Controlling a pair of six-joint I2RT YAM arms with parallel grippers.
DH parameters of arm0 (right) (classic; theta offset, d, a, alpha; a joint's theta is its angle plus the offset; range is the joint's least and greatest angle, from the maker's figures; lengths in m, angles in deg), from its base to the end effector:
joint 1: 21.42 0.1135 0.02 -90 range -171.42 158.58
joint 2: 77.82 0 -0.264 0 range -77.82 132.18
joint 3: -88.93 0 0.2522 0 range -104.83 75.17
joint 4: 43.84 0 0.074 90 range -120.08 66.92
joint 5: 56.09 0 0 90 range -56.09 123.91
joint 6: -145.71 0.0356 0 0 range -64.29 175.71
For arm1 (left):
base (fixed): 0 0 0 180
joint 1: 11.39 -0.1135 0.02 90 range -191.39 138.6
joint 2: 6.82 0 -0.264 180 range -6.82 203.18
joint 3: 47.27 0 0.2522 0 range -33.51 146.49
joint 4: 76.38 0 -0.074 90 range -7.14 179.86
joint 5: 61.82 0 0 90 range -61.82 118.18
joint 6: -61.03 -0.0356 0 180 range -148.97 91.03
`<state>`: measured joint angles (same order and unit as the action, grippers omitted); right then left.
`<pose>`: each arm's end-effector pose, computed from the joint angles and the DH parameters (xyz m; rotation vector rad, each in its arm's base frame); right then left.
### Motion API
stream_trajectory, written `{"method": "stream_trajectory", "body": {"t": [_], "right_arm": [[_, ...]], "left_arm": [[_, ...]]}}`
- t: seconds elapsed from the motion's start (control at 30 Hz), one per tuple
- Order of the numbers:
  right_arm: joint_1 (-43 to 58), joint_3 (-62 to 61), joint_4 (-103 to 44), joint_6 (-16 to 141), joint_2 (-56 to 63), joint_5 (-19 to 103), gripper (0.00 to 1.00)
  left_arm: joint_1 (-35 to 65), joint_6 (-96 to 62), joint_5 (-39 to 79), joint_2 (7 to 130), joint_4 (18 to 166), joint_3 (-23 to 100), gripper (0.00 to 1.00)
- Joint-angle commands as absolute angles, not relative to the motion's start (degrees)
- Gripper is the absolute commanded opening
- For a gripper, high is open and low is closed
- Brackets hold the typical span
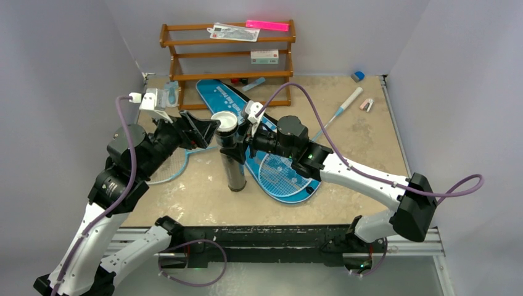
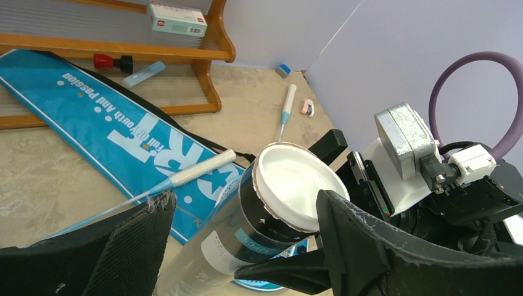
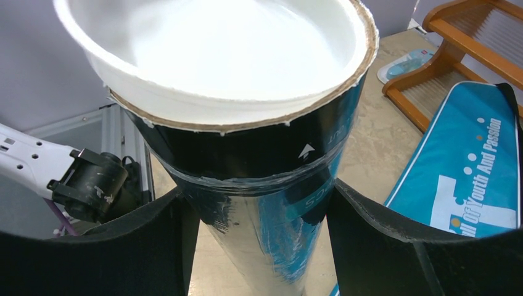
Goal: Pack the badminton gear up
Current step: Close the lid on the shuttle tube.
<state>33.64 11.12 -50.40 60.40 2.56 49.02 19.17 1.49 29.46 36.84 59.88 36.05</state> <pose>0.1848 0.2807 0.3700 -0.8745 1.3324 1.0241 0.1145 -0.0667 0.4489 -0.0162 1.7026 -0.7885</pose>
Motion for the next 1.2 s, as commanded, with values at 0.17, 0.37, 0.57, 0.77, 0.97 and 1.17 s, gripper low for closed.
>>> {"method": "stream_trajectory", "body": {"t": [0.17, 0.37, 0.57, 0.77, 0.97, 1.17], "right_arm": [[33.8, 8.0, -51.8, 60.1, 1.8, 50.1, 0.8], [33.8, 6.9, -50.4, 60.0, 1.9, 50.1, 0.9], [33.8, 6.5, -49.4, 59.9, 1.2, 50.1, 0.98], [33.7, 4.0, -44.8, 59.5, -0.3, 51.4, 0.99], [33.7, 2.1, -41.9, 59.7, -2.4, 51.3, 0.99], [33.8, -1.0, -39.6, 60.0, -3.7, 50.8, 0.99]], "left_arm": [[19.3, -0.4, 29.0, 38.2, 56.9, 33.9, 0.81], [19.2, -0.4, 28.7, 38.2, 56.5, 34.4, 0.8], [19.2, 0.4, 28.4, 37.2, 56.1, 33.6, 0.8], [19.2, 0.9, 28.4, 36.4, 55.8, 32.7, 0.8], [19.3, 1.3, 27.2, 36.2, 55.5, 32.2, 0.79], [19.3, 1.6, 27.1, 35.3, 55.0, 31.7, 0.79]]}}
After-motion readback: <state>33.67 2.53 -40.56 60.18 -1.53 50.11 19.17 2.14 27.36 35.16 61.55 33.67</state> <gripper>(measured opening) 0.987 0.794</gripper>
